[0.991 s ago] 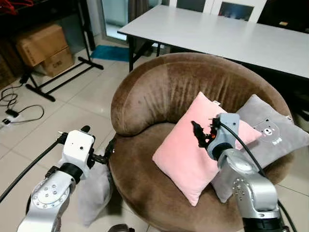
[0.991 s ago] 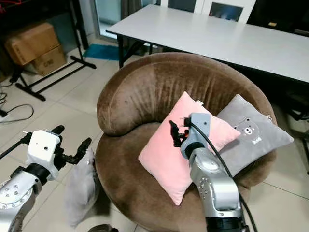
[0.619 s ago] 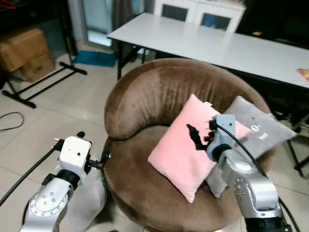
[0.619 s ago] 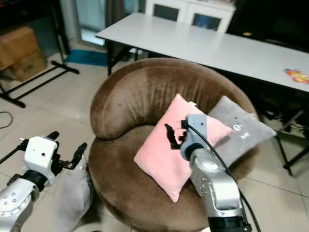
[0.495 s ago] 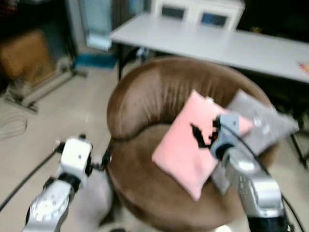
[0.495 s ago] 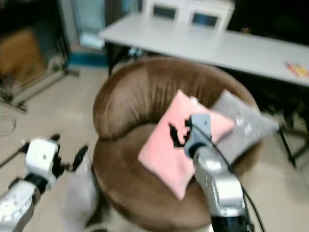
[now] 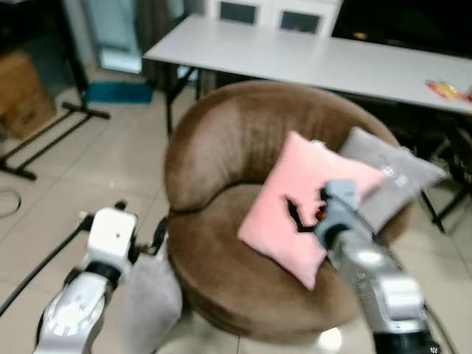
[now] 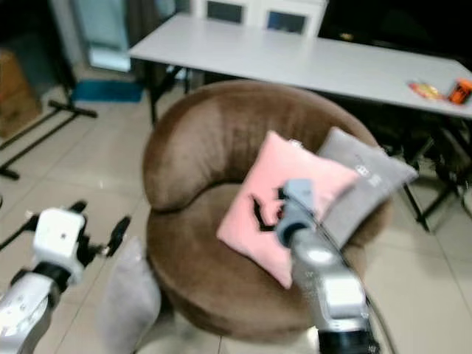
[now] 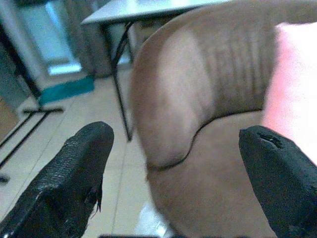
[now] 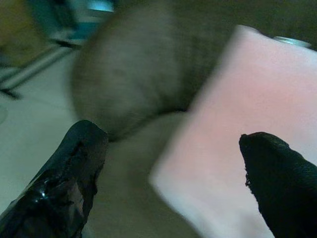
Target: Move the pillow to the sofa from floor
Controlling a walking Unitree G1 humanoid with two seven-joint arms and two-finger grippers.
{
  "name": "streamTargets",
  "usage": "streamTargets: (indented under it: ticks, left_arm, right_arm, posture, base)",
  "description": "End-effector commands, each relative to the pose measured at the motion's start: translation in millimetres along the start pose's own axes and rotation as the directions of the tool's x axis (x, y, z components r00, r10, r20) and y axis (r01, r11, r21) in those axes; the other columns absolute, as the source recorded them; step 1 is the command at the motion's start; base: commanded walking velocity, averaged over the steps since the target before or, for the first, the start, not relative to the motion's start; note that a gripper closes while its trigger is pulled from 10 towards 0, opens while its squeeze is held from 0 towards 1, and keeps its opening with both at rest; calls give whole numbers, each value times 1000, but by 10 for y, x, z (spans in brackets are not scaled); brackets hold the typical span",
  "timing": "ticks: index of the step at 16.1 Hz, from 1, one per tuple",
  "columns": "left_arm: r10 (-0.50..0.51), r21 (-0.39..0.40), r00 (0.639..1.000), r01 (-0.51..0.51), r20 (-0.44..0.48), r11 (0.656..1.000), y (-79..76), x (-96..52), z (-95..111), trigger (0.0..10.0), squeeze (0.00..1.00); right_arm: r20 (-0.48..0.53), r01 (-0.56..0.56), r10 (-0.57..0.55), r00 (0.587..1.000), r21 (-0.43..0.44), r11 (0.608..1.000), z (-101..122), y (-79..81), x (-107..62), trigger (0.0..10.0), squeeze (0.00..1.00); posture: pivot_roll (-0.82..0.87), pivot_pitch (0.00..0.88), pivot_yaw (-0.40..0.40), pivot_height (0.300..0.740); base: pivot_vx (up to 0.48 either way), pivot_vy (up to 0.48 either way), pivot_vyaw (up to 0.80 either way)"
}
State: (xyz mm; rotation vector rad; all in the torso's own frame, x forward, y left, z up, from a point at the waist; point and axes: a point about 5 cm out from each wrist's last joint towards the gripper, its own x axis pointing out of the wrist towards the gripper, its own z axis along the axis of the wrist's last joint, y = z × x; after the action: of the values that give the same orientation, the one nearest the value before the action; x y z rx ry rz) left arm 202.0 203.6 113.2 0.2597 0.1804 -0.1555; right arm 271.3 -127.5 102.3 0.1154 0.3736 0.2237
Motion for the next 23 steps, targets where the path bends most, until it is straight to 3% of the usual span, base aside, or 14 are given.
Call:
streamTargets:
  ticks: [1, 3, 8, 14, 20, 23]
  left_arm:
    - [-1, 4, 1000, 1, 22, 1000, 0, 20, 64, 10000, 0]
    - [-1, -14, 999, 1, 39, 1000, -1, 39, 84, 10000, 0]
    - [-16, -50, 997, 20, 69, 999, -43, 120, 134, 10000, 0]
    - [-9, -49, 998, 12, 60, 999, -28, 76, 120, 10000, 0]
    - [2, -34, 999, -1, 49, 999, -32, 44, 84, 10000, 0]
    - [28, 0, 999, -28, 36, 1000, -10, 37, 52, 10000, 0]
  right_arm:
    - [63, -15, 20, 998, -65, 998, 95, -4, -18, 10000, 1000]
    - [100, -17, 20, 995, -27, 999, 133, 18, -31, 10000, 1000]
    - [100, -78, 91, 991, -131, 988, 138, 71, -57, 10000, 1000]
    - [73, -212, 223, 972, -132, 968, 94, 158, -78, 10000, 1000]
    - [22, -244, 251, 968, -164, 956, -22, 25, -122, 10000, 1000]
    - [23, -150, 152, 988, -84, 985, -144, -94, -123, 10000, 1000]
  posture:
    - [13, 0, -67, 740]
    - [-4, 0, -51, 740]
    - [-16, 0, -42, 740]
    - [10, 0, -57, 740]
    - [9, 0, -57, 740]
    - [9, 0, -59, 716]
  base:
    - [0, 251, 0]
    - [0, 0, 0]
    - [58, 0, 800]
    - [332, 0, 800]
    - [148, 0, 267]
    - [0, 0, 0]
